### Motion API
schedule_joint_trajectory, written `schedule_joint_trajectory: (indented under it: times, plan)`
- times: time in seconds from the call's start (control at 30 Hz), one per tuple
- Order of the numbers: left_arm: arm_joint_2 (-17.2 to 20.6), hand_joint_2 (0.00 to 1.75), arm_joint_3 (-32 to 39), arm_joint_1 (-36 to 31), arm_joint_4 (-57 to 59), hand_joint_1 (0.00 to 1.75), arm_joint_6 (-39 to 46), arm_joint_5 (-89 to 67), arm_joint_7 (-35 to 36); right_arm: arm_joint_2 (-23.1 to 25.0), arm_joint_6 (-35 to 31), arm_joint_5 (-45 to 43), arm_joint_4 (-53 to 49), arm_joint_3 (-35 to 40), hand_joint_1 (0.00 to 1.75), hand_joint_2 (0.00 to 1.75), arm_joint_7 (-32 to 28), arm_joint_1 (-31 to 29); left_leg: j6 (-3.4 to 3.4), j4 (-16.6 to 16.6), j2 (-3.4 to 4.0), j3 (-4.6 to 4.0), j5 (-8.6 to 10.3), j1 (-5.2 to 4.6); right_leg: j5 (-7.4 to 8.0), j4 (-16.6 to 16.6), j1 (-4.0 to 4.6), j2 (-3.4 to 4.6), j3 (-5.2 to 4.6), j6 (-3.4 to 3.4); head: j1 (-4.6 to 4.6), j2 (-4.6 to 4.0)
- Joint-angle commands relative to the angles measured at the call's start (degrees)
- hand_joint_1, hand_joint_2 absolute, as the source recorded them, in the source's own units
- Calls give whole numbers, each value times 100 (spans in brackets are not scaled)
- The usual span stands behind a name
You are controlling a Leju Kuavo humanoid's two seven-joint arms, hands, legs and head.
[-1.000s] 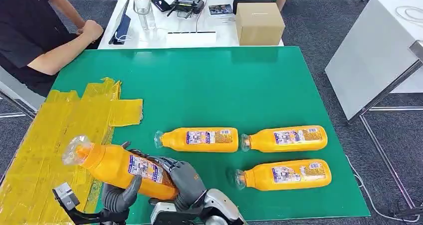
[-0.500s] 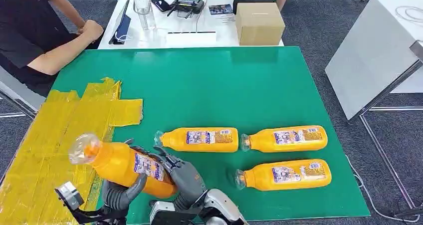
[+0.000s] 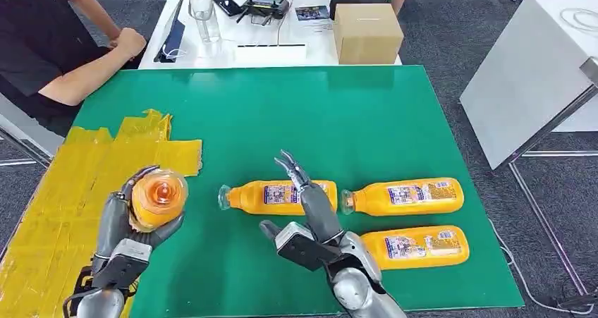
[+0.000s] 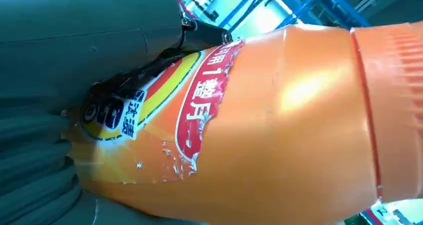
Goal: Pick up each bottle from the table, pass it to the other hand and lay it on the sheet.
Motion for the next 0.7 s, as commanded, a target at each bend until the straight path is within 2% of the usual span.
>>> schedule_joint_trajectory:
  times: [0.03,0.07,0.1,0.13,0.33,0.43,0.47,0.53,0.63,0.67,0.7]
  plan:
    - [306,175,-197,-293,283,175,473,-770,175,-171,-40,7,47,-86,0,0,22,-192,-1,-3,-8,18,-2,3,-3,-5,4,-7,21,-4,0,0]
    - [318,175,-189,-303,325,175,475,-765,175,-174,-39,2,60,-101,0,0,24,-210,-1,-4,-6,10,1,1,-1,-4,1,-5,10,-3,-2,0]
    - [318,175,-189,-303,325,175,475,-765,175,-174,-39,2,60,-101,0,0,24,-210,-2,-2,-8,37,-9,8,-8,-7,9,-5,40,-8,0,0]
    - [318,175,-189,-303,325,175,475,-765,175,-174,-39,2,60,-101,0,0,24,-210,-1,-3,-9,15,-1,4,-2,-6,5,-7,18,-4,0,0]
    - [318,175,-189,-303,325,175,475,-765,175,-174,-39,2,60,-101,0,0,24,-210,0,-4,-6,19,-3,2,-4,-7,4,-5,20,-3,0,0]
    - [639,175,-362,-341,599,175,972,-2117,569,-230,47,-93,123,-68,0,0,26,-314,0,-4,-6,22,-5,2,-6,-7,3,-4,24,-3,0,0]
    - [881,175,-454,-415,941,175,1005,-2679,838,-265,124,-173,217,-47,0,0,19,-429,0,-6,-5,15,0,0,-2,-6,1,-4,15,-3,0,0]
    - [1126,175,-459,-549,1493,175,1279,-3267,1109,-271,208,-259,388,-30,0,0,-8,-605,-1,-13,-3,22,3,-2,1,-9,-1,-1,19,-4,-2,0]
    - [1361,175,-350,-654,2254,175,1662,-3974,1458,-249,302,-363,613,46,0,0,-51,-807,-5,-20,6,47,2,3,3,-17,4,9,42,-10,-2,0]
    - [1412,175,-312,-668,2407,175,1706,-4056,1510,-244,319,-386,663,75,0,0,-58,-851,-3,-16,10,31,3,1,5,-13,3,12,24,-7,-2,0]
    - [1484,175,-267,-683,2557,175,1697,-4089,1542,-241,329,-398,703,102,0,175,-60,-886,-2,-13,7,20,4,-3,3,-8,-1,9,13,-4,0,0]
